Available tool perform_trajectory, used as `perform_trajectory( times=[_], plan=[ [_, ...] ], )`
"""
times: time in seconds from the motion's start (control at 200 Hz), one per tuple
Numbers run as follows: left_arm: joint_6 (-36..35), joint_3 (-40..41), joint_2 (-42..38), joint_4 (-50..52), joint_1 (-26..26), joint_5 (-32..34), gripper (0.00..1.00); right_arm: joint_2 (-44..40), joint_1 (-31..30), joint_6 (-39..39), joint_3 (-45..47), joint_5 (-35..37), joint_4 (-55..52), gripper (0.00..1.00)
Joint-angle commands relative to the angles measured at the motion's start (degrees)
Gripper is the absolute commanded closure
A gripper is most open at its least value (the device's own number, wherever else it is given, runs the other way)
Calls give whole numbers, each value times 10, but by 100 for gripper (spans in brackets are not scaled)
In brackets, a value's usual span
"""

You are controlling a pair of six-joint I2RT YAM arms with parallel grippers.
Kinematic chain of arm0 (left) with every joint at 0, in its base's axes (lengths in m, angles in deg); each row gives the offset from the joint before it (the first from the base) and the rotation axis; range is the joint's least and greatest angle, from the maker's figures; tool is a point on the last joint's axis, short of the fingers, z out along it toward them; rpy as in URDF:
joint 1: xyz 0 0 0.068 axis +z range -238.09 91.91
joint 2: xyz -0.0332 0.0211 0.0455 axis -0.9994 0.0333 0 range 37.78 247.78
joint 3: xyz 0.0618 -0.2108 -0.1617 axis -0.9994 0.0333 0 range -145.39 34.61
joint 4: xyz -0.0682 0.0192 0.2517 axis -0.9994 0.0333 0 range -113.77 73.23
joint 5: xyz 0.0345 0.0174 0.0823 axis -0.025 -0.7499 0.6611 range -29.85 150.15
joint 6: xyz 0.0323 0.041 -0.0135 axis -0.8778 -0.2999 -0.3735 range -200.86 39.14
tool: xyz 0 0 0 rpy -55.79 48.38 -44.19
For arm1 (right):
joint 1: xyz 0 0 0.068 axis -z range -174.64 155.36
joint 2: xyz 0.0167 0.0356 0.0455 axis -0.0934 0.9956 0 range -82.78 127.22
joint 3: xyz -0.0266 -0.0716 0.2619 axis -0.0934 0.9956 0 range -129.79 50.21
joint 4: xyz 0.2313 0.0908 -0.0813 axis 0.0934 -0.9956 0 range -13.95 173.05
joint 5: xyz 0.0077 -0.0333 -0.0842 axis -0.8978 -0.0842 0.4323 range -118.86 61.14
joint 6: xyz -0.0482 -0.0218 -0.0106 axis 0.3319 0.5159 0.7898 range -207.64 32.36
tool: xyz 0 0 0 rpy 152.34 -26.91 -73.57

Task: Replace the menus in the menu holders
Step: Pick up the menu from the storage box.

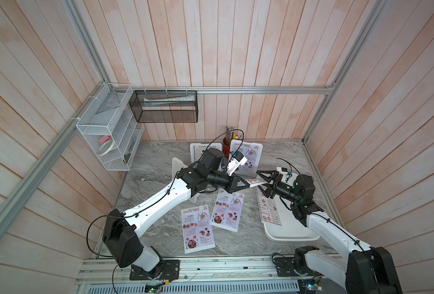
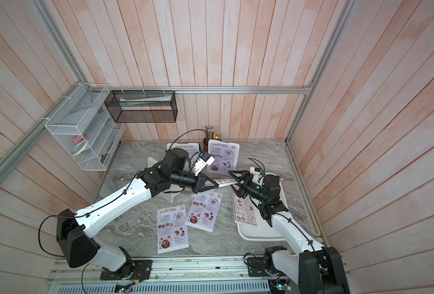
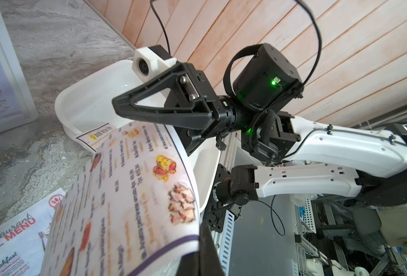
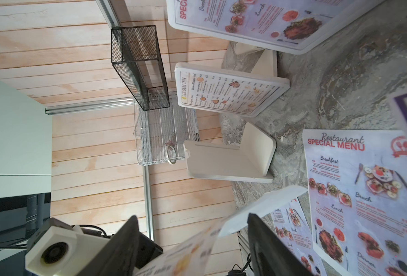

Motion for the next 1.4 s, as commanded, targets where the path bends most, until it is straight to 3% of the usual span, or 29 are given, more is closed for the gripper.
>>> perform_trajectory(
  times=[0.0,0.39,0.63,1.085,1.395],
  plan=[
    [-14,12,9,-14,0,-7,100,-11,-4,-21,29,-4,43,27],
    [-34,26,3,-17,-11,-35,100,15,-4,-63,58,-32,170,29],
    [-41,12,14,-3,-10,-22,100,14,-4,-64,69,-48,183,30],
    [-50,-19,22,15,1,-20,100,-38,25,-20,96,-57,95,26],
    [-54,-17,27,9,1,-24,100,-37,25,-21,102,-57,94,24]
  ],
)
